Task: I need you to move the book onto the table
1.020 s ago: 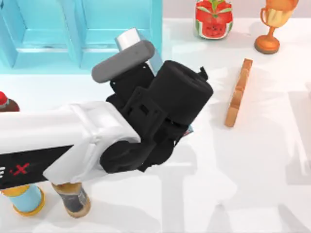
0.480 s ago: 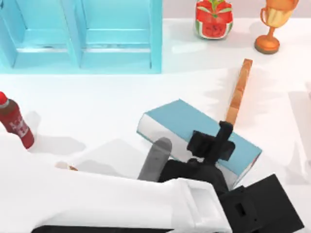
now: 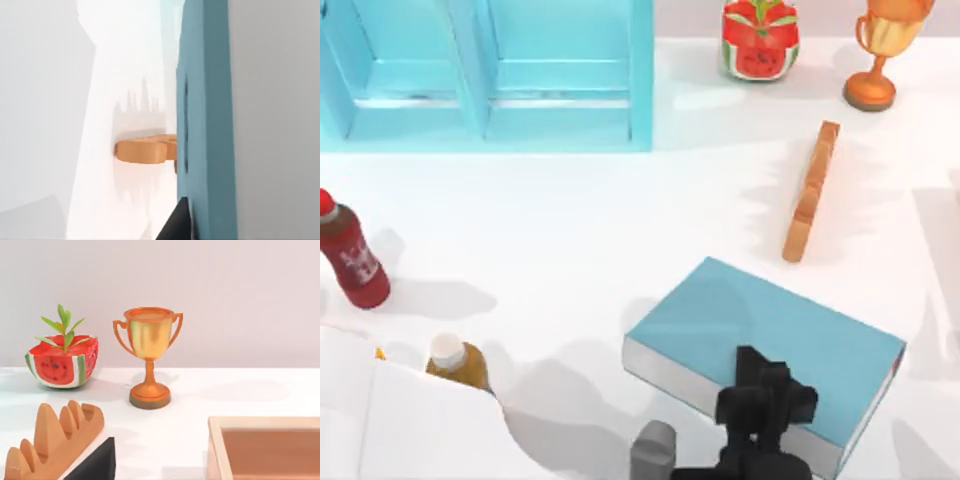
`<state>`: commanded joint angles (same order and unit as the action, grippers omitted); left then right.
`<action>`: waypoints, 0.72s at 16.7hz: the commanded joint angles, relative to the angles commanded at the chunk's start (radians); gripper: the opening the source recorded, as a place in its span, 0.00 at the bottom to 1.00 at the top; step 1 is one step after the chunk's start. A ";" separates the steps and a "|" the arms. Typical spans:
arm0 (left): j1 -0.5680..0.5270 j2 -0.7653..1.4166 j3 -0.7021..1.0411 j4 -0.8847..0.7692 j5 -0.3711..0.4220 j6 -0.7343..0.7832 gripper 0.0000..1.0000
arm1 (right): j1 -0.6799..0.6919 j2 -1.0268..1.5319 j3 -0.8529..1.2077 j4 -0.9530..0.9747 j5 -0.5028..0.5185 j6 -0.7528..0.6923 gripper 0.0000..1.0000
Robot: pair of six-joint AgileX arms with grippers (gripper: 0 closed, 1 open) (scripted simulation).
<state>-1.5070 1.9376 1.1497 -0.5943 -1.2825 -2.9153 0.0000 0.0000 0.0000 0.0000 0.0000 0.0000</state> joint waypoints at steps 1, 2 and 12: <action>-0.011 0.008 0.000 -0.015 -0.010 -0.037 0.00 | 0.000 0.000 0.000 0.000 0.000 0.000 1.00; -0.019 0.013 0.000 -0.027 -0.017 -0.063 0.00 | 0.000 0.000 0.000 0.000 0.000 0.000 1.00; -0.031 0.022 0.006 -0.065 -0.021 -0.110 0.00 | 0.000 0.000 0.000 0.000 0.000 0.000 1.00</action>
<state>-1.5380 1.9593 1.1558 -0.6593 -1.3033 -3.0258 0.0000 0.0000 0.0000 0.0000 0.0000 0.0000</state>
